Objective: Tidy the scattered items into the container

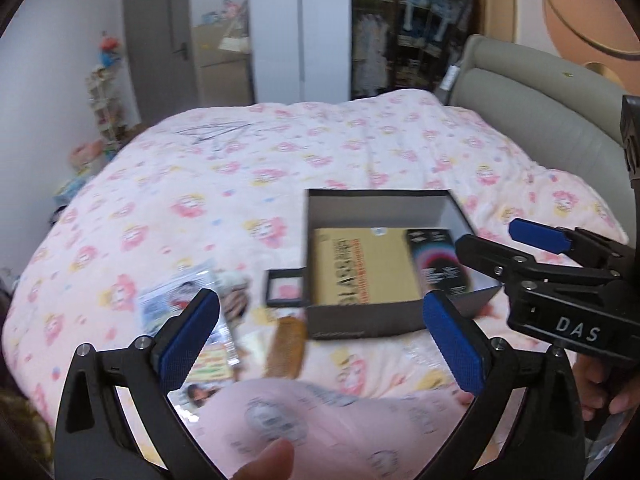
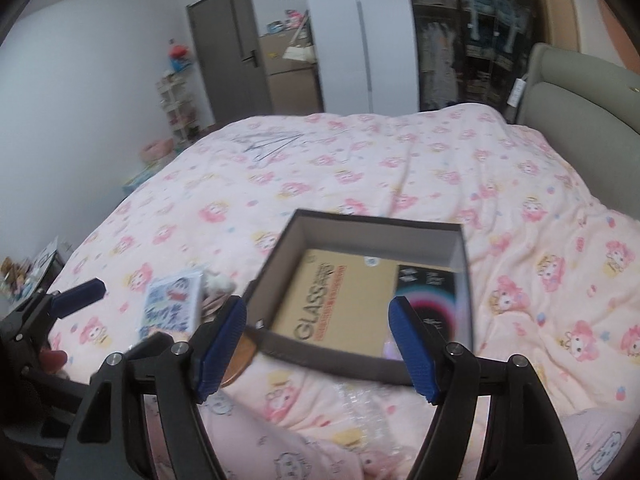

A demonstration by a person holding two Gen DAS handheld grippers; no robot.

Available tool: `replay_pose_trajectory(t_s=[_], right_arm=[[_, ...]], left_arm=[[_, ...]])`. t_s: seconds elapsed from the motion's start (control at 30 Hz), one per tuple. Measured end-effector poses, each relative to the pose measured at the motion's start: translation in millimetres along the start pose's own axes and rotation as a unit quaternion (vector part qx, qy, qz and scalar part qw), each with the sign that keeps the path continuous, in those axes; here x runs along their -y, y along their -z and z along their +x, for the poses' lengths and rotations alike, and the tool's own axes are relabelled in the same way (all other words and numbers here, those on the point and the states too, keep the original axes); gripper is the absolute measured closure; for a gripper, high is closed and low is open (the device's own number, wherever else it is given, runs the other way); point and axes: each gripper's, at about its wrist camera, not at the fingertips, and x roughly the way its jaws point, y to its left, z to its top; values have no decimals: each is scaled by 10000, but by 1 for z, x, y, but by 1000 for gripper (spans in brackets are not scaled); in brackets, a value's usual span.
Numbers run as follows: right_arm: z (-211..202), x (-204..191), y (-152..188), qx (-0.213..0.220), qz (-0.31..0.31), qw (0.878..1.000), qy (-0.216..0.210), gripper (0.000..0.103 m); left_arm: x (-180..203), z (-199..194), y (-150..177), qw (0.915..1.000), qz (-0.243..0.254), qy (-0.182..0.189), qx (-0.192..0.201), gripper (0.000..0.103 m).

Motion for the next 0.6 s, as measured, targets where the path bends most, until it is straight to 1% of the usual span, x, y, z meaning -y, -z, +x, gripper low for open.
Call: replay_pose_trajectory(t_s=[0.13, 0.3, 0.37, 0.5, 0.57, 0.6], right_arm=[[8, -36, 6, -82, -368, 9986, -361, 32], [34, -84, 6, -309, -819, 9920, -910, 31], [51, -106, 5, -482, -1001, 9879, -1079, 31], [87, -144, 2, -813, -1304, 9779, -1420, 31], [109, -157, 1, -1078, -1365, 9710, -1639, 31], [121, -162, 2, -1192, -1415, 9689, -1642, 31]], left_arm=[[-29, 4, 10, 9994, -267, -195, -48, 1], [-79, 9, 29, 9953, -834, -463, -160, 1], [-103, 14, 38, 9916, -1124, -592, -239, 1], [-143, 21, 56, 9835, -1623, -717, -346, 1], [-164, 30, 66, 9778, -1878, -819, -443, 1], [-174, 36, 70, 9747, -2007, -839, -509, 1]])
